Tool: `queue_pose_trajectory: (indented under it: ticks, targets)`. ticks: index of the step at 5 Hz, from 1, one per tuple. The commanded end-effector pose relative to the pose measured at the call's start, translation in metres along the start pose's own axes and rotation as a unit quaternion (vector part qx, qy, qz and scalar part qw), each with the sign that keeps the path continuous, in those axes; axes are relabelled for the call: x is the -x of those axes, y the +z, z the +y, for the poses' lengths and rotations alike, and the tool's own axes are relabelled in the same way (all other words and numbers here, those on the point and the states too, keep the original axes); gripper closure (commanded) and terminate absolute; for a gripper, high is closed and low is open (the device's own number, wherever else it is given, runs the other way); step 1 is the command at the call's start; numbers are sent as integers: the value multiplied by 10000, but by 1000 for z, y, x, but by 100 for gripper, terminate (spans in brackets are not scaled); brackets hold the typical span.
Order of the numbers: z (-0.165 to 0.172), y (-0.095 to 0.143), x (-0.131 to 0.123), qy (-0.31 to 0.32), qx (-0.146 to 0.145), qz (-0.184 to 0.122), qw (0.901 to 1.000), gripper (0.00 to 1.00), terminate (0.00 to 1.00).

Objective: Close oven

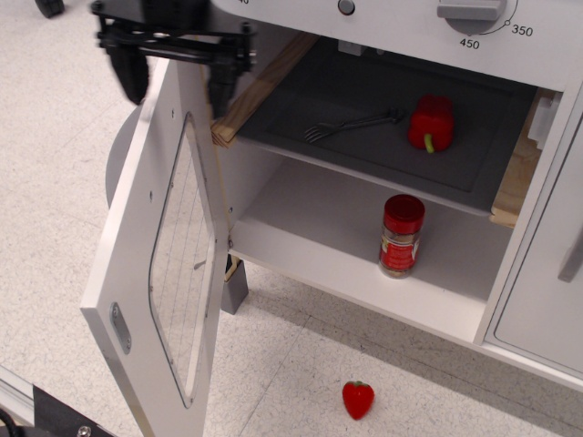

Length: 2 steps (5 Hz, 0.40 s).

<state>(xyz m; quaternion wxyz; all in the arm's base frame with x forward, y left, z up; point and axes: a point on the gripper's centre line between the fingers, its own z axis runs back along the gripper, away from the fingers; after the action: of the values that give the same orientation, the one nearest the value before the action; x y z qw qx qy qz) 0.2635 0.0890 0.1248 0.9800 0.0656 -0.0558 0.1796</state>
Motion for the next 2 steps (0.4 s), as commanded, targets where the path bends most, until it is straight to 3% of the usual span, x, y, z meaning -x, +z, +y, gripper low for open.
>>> queue_pose_trajectory:
  ticks: [1,2]
  targets:
    - [20,-2,14,38,-133,-219,9997,0,0]
    - [17,-17,21,105,-64,18,9999,0,0]
